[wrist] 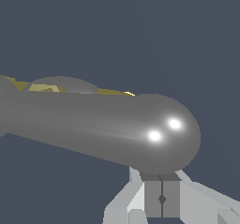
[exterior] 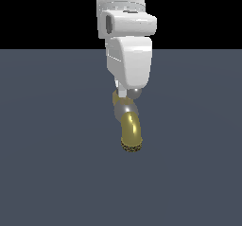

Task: Turn on the faucet by rotating a designated handle.

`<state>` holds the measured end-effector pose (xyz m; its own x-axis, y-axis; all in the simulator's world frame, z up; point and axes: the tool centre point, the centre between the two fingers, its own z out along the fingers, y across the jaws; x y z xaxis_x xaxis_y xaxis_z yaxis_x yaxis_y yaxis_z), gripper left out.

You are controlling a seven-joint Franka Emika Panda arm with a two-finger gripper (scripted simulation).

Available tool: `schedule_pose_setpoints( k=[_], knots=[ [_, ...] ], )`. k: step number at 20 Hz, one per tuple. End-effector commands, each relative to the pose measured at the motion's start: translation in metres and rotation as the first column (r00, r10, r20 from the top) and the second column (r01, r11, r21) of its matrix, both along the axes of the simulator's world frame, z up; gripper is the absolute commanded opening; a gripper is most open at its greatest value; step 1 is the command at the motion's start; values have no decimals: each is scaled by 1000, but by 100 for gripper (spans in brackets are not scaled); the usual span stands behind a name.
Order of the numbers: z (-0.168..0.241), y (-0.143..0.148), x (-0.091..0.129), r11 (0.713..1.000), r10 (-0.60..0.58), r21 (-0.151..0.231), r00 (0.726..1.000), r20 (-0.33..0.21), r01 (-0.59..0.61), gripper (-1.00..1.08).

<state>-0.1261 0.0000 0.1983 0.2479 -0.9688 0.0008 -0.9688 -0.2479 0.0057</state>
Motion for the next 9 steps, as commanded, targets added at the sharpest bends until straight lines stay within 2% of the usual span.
schedule_pose_setpoints(
  k=[1,9],
  knots=[
    [0,-33,4,999,-41,2,999,6,41,-100],
    [0,-74,6,999,-50,2,999,5,50,-100]
  ],
)
